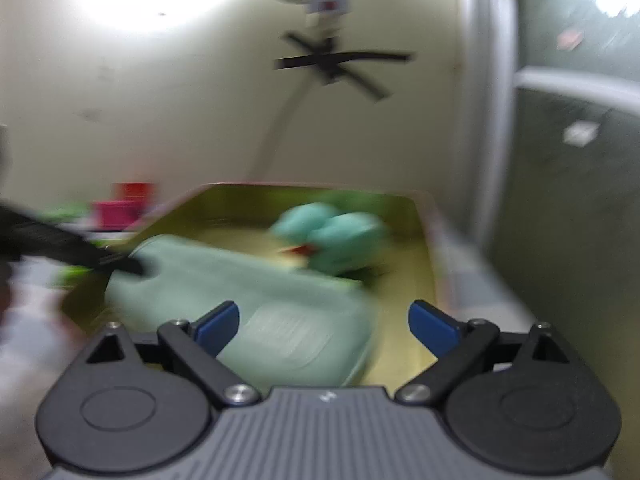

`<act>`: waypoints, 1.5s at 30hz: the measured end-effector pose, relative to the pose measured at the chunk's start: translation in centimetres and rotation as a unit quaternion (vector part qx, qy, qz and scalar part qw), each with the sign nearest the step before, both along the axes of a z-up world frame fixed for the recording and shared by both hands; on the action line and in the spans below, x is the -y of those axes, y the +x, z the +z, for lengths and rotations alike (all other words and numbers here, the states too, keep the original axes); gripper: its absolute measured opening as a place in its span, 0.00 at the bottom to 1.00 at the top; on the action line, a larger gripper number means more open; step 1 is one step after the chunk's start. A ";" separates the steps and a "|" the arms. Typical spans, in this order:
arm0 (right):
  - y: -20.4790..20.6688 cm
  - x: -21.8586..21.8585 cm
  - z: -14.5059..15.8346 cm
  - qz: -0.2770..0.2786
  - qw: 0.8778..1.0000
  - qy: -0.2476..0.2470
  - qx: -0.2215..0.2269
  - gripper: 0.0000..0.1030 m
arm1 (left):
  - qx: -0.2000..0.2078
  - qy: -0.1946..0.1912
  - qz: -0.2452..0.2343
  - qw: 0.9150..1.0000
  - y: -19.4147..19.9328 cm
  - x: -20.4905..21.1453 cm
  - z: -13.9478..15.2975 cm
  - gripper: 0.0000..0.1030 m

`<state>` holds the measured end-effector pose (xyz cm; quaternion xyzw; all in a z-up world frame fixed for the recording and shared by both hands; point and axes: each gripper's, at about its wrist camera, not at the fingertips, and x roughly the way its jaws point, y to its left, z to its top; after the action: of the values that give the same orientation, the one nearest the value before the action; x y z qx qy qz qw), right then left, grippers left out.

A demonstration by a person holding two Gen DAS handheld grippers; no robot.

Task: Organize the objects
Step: 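Carry the pencil pouch with both tools into the tin and open both, then move both tools toward the lime-green wet-wipe packet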

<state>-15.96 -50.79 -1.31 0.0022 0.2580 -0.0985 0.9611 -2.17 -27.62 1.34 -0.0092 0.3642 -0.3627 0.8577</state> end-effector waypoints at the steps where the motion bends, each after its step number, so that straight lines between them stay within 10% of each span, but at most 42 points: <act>1: 0.1 -0.1 -0.2 -0.012 1.000 -0.006 0.007 0.92 | 0.013 0.008 -0.005 1.000 -0.6 0.0 0.2 0.63; 14: -8.5 -0.2 0.8 -0.062 0.981 0.139 0.120 0.93 | 0.158 0.062 -0.018 0.985 -7.4 -1.5 2.3 0.64; 45: -8.8 -8.8 2.2 -0.026 0.979 0.159 0.127 0.93 | 0.194 0.089 0.049 0.976 -7.3 -7.9 1.5 0.66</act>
<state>-24.72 -42.02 0.85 0.1743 0.1460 -0.0796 0.9706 -9.43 -19.73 2.87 0.1198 0.2209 -0.2815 0.9261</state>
